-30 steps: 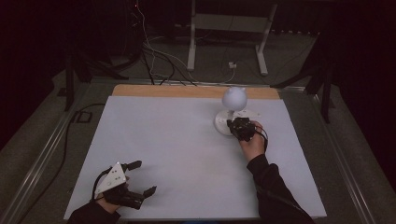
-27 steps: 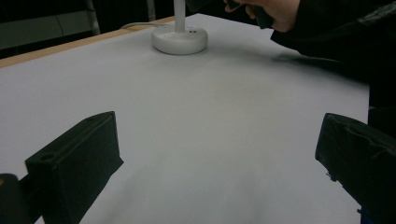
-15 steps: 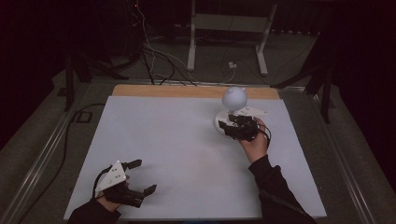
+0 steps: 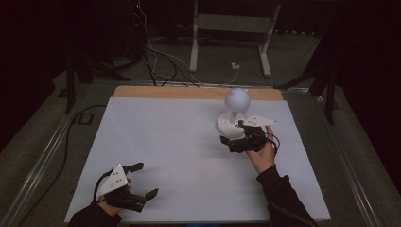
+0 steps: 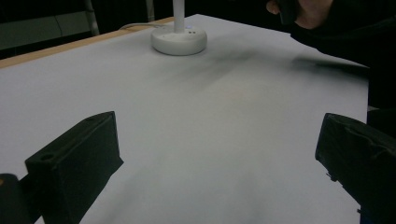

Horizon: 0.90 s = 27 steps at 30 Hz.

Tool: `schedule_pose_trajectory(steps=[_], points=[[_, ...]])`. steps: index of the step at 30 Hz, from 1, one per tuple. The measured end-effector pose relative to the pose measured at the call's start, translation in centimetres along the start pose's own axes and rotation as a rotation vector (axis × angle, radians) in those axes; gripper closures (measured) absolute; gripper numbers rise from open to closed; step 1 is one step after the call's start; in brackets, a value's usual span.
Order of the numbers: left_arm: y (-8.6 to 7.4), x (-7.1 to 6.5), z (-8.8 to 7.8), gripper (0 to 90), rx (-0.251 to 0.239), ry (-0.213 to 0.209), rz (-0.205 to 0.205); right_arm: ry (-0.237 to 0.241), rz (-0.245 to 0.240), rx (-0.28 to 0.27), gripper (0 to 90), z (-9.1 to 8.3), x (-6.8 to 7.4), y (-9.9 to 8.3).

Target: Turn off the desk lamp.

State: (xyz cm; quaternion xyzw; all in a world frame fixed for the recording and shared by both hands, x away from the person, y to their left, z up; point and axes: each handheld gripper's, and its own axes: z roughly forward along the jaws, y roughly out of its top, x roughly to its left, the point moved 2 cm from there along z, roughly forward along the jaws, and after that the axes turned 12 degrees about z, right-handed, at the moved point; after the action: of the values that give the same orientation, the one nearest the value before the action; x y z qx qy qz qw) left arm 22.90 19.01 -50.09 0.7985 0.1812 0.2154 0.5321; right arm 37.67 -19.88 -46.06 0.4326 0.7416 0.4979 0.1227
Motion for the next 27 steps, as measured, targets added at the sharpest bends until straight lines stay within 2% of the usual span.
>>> schedule_pose_trajectory(steps=[2, 10, 15, 20, 27], points=[[0.0, 0.1, 0.0, 0.6, -0.003, 0.0, -0.006, -0.001, -0.002, -0.002, 0.0, -0.4, -0.1, -0.6], [0.0, 0.0, 0.1, 0.6, -0.003, -0.003, -0.002, -0.02, -0.013, 0.051, 0.0, -1.7, -1.0, -3.7], [0.0, 0.1, 0.1, 0.6, -0.004, -0.005, -0.006, 0.004, -0.03, 0.076, 0.0, -2.9, -0.8, -5.1], [0.0, 0.0, 0.0, 0.6, -0.004, -0.005, -0.002, -0.01, -0.043, 0.09, 0.0, -4.1, -0.7, -6.6], [0.0, 0.0, 0.0, 0.6, -0.004, -0.006, 0.0, -0.026, -0.015, 0.119, 0.0, -5.9, -1.1, -8.5]])
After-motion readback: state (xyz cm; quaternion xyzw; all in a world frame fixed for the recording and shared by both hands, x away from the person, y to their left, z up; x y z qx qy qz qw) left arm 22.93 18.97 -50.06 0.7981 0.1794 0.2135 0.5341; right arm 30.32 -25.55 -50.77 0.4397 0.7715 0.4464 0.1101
